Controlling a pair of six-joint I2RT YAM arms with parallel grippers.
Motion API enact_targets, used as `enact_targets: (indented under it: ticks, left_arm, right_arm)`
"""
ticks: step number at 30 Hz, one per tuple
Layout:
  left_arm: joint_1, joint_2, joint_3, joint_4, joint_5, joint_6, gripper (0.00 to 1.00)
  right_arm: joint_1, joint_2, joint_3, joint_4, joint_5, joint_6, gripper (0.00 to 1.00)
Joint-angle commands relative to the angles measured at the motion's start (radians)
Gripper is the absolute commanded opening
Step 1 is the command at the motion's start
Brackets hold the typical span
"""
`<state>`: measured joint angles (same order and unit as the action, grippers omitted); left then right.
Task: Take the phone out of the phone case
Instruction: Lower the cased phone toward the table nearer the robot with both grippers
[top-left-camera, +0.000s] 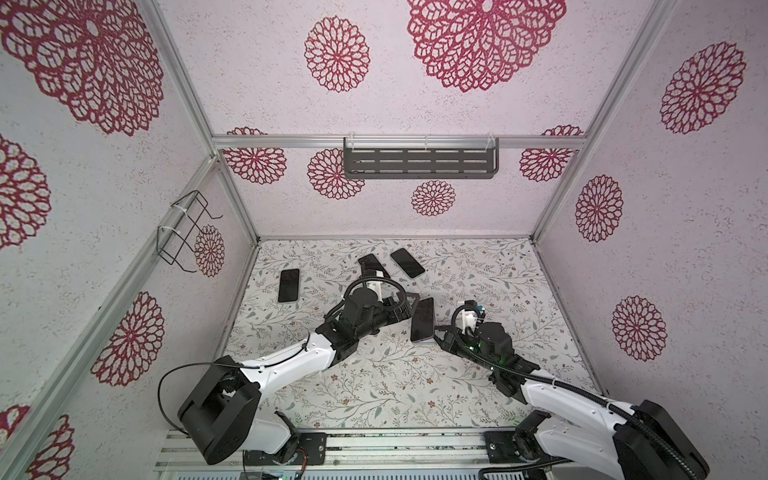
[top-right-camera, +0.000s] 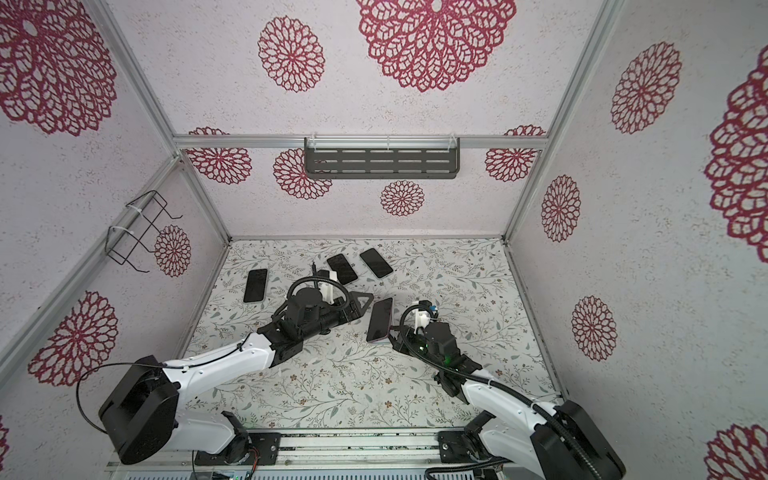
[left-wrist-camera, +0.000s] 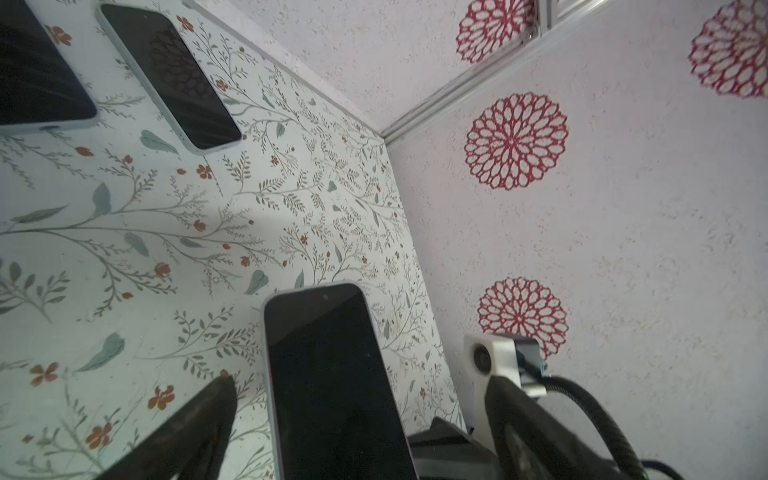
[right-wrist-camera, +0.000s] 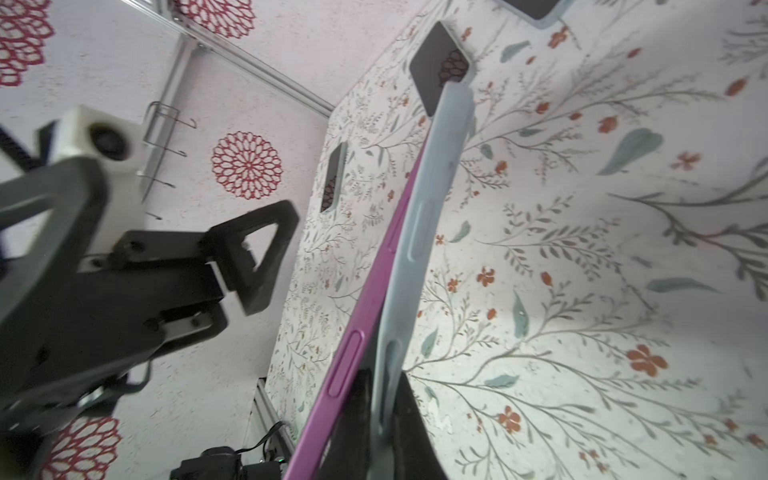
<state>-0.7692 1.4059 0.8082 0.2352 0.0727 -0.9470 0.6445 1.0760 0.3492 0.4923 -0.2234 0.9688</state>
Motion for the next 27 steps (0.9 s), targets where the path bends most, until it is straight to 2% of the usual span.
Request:
enact_targets:
  ticks: [1,5,11,17,21,27]
  left_arm:
    - [-0.085,-0.015,0.047,-0.215,-0.088,0.223,0.98]
    - [-0.185,0.003,0.105,-0.391,-0.181,0.371,0.97]
    - [-0.266,0.031,0.13,-0.479,-0.276,0.471,0.96]
    - [-0.298,0.113,0.184,-0.521,-0.383,0.523,0.93]
    - [-0.311,0.142,0.208,-0.497,-0.393,0.564,0.92]
    - [-0.319,0.178,0.235,-0.489,-0.524,0.604,0.87]
  right_arm:
    - [0.004,0.009,0.014,0.057,0.055,-0.008,0.0]
    - [0.004,0.03,0.013,0.06,0.054,-0.001,0.0]
    - [0.004,0.052,0.008,0.079,0.051,0.01,0.0]
    - [0.006,0.048,0.004,0.103,0.027,0.028,0.0]
    - [0.01,0.039,-0.005,0.11,0.02,0.035,0.0]
    - [0.021,0.045,-0.016,0.136,-0.003,0.044,0.0]
